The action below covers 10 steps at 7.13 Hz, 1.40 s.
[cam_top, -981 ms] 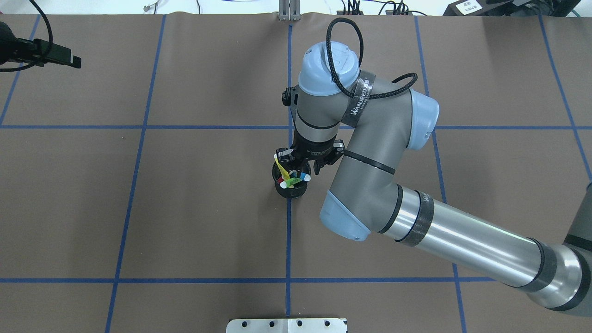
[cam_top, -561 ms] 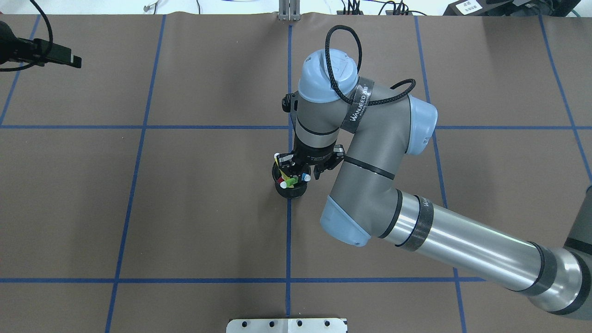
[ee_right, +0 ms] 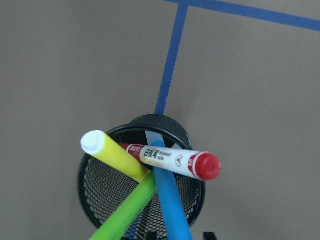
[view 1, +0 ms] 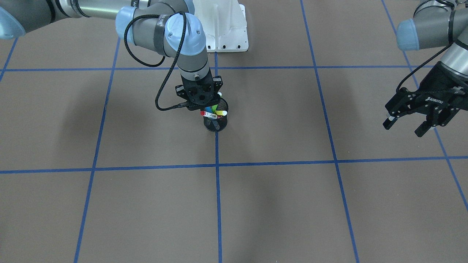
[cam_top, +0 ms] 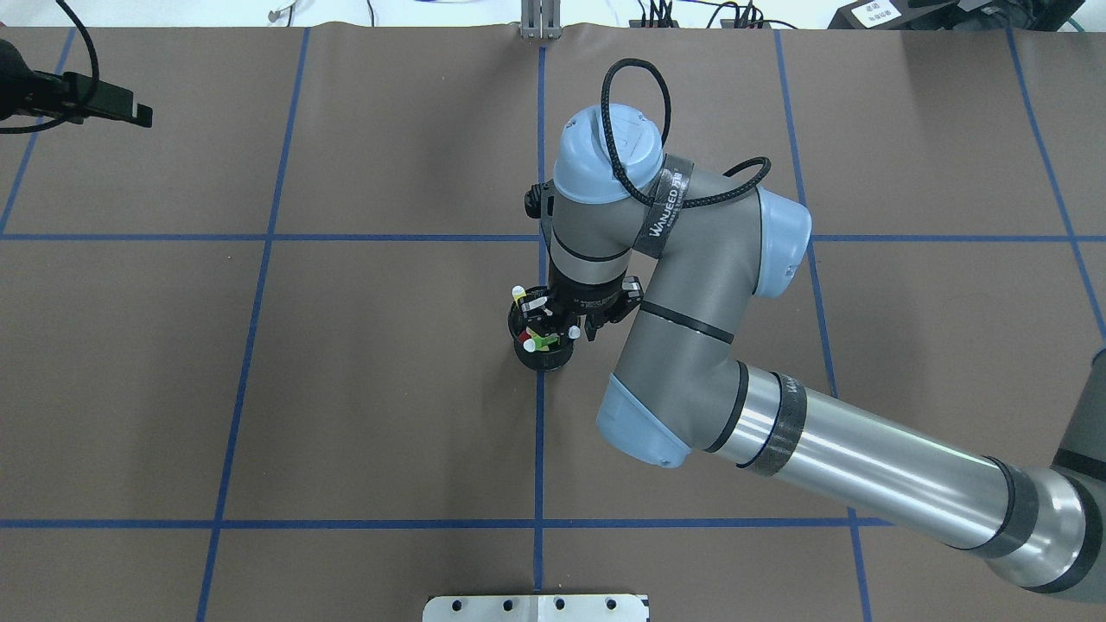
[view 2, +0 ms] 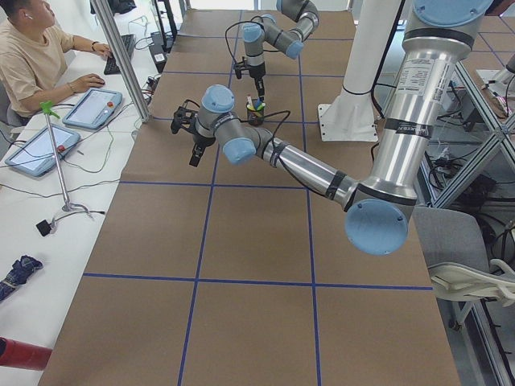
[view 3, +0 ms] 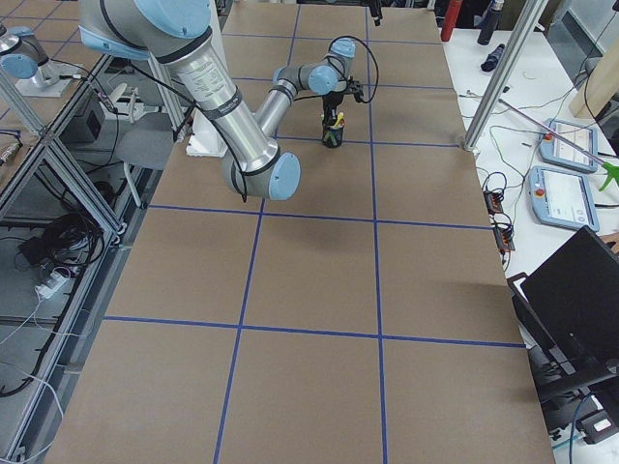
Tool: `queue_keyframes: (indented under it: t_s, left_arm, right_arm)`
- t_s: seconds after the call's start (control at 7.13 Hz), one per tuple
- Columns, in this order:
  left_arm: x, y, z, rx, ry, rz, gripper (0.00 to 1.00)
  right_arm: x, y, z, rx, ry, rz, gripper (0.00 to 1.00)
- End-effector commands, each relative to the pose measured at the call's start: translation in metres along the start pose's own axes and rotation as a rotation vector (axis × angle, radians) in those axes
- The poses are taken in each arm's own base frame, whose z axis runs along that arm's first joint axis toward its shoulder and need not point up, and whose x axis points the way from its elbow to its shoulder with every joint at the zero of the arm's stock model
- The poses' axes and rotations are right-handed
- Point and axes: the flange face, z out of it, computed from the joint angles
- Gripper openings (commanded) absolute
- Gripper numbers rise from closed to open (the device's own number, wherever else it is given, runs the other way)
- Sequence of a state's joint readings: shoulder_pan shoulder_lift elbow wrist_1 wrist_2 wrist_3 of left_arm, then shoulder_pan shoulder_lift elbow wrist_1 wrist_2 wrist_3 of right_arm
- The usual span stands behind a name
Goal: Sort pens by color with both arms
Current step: 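Close the right gripper on the blue marker and lift it out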
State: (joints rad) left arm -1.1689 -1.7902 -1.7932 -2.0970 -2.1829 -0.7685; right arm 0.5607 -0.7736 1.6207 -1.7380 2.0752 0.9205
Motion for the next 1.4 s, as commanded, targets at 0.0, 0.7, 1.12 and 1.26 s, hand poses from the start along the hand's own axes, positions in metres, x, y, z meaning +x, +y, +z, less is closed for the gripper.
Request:
queue_keyframes:
  t_s: [0.0,0.7,1.12,1.26]
  left_arm:
    - [0.000,0.000,0.000,0.000,0.000,0.000,1.00]
    - [0.000,0.000,0.000,0.000,0.000,0.000,1.00]
    - [0.001,0.000,0.000,0.000,0.002,-0.004,1.00]
    - [0.002,0.000,-0.001,0.000,0.004,-0.004,1.00]
  right_arm:
    - [0.000,0.000,0.000,0.001,0.002,-0.005,0.35]
    - [-0.008,0.006,-0.016,0.033,-0.039,-0.033,0.00]
    - [-0.006,0.041,-0.082,0.071,-0.077,-0.045,0.00]
    - [0.004,0.048,-0.108,0.086,-0.073,-0.030,0.00]
